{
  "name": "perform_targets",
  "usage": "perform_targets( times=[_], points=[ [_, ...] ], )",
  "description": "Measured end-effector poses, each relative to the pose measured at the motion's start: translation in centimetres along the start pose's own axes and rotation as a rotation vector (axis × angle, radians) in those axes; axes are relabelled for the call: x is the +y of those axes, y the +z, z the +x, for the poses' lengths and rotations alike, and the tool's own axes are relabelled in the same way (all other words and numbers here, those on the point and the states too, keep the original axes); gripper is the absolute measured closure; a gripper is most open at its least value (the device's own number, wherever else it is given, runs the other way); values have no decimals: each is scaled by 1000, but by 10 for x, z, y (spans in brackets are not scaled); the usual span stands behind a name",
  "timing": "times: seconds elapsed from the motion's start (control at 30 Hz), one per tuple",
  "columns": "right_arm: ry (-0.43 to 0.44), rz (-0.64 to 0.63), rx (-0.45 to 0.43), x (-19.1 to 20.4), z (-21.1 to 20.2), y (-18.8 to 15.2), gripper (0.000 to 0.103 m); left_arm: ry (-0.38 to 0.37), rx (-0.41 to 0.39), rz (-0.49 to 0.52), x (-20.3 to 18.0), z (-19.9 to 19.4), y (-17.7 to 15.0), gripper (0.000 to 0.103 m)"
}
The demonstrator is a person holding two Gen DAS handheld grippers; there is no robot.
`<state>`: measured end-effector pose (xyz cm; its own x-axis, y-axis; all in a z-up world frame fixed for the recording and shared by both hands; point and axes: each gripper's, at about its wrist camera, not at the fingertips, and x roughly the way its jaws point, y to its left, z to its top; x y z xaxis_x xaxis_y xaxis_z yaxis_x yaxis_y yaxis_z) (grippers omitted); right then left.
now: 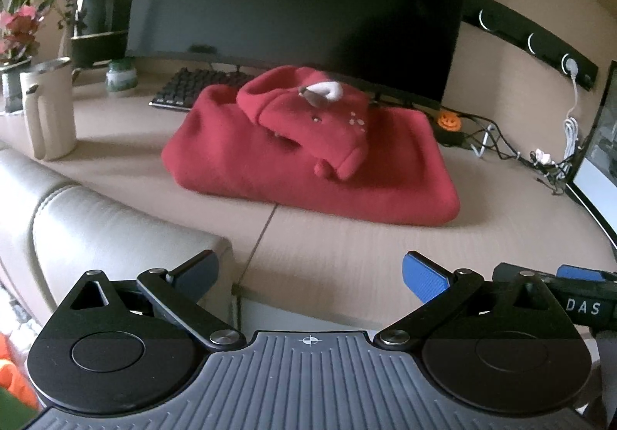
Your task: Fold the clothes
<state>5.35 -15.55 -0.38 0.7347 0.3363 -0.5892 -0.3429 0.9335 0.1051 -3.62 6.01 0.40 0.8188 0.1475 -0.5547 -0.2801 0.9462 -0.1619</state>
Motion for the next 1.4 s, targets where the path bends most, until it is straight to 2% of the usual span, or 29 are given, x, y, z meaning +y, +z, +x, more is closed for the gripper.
perform_targets(
  times=[0.53, 1.4],
  points=[
    [4, -49, 4, 17, -5, -2, 0, -4, -19, -21, 20, -15, -8, 0],
    [8, -47, 0, 19, -10, -2, 0, -5, -20, -11, 18, -23, -12, 0]
  ],
)
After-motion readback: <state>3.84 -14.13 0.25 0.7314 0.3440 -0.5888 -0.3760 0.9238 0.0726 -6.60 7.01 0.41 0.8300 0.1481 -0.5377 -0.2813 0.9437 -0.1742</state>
